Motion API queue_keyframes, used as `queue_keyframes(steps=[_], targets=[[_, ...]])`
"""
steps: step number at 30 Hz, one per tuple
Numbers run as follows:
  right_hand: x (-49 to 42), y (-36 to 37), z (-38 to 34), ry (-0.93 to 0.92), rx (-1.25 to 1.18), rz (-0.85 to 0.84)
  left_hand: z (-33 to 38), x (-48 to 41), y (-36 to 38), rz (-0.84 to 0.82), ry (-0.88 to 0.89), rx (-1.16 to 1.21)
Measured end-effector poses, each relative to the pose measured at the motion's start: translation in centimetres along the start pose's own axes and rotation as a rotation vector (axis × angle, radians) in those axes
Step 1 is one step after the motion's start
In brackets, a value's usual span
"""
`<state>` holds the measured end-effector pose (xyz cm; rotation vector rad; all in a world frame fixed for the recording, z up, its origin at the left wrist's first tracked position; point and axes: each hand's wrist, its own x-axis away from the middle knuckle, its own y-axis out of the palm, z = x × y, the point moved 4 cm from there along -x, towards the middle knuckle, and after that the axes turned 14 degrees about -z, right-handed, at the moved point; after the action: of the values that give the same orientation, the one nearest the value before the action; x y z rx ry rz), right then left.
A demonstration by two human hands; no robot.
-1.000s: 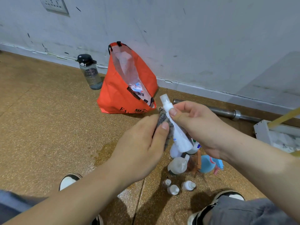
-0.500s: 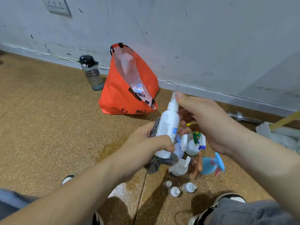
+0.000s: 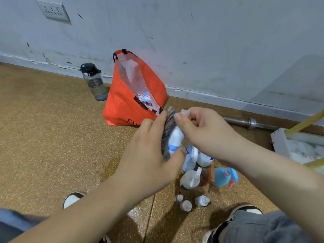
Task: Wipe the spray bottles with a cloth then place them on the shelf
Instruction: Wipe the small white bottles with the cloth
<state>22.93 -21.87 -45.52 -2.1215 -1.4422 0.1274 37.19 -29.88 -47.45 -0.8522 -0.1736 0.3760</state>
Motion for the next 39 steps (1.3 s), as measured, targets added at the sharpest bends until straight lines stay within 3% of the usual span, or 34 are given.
queue_keyframes(steps=[7,9,12,15,19,22,25,27,30,32,35,39], targets=[[-0.1,0.3,-0.1,-0.025,0.061,0.006,1.3,1.5,0.6,-0.05,0.07,-0.131],[0.1,0.5,-0.2,-0.062,0.06,-0.019,0.4,0.9,0.4,-0.037,0.053,-0.063],[0.3,0.3,-0.6,-0.14,0.02,-0.063,-1.6,-0.6,0.1,-0.059,-0.047,0.237],[0.2,-0.1,-0.6,-0.152,0.008,-0.106,-3.1,-1.2,0.3,-0.112,-0.314,0.738],[0.3,-0.6,-0.5,-0.159,0.0,-0.127,-3.9,-1.2,0.0,0.011,-0.49,0.964],[0.3,-0.3,-0.3,-0.128,-0.015,-0.084,-2.5,-1.0,-1.2,0.077,-0.336,0.857],[0.2,0.2,0.1,-0.039,-0.016,0.038,0.4,0.0,-0.9,-0.091,-0.046,0.472],[0.4,0.4,0.2,-0.007,-0.022,0.113,0.6,0.5,0.1,-0.175,0.01,0.268],[0.6,1.2,0.1,0.015,-0.078,0.131,-0.7,0.2,0.1,-0.051,0.061,0.111],[0.5,1.6,-0.1,0.026,-0.077,0.119,-1.4,-0.4,-0.1,-0.001,0.044,0.129],[0.1,1.3,0.1,0.03,-0.059,0.103,-2.7,-1.2,0.4,-0.05,-0.06,0.39],[-0.2,0.3,0.9,0.05,-0.101,0.096,-3.9,-1.4,1.2,-0.23,-0.424,0.922]])
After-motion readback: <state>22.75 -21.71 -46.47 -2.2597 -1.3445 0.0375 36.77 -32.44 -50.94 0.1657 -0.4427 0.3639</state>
